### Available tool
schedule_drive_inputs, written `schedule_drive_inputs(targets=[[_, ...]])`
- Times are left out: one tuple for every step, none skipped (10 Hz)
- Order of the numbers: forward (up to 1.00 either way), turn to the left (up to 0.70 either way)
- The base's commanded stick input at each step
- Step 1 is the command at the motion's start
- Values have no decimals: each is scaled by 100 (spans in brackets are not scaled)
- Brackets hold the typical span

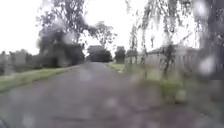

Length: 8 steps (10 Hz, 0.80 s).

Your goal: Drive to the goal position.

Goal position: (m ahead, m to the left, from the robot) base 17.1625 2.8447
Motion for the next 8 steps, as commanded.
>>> schedule_drive_inputs(targets=[[100,0],[100,0],[100,0],[100,0],[100,0],[100,0],[100,0],[100,0]])
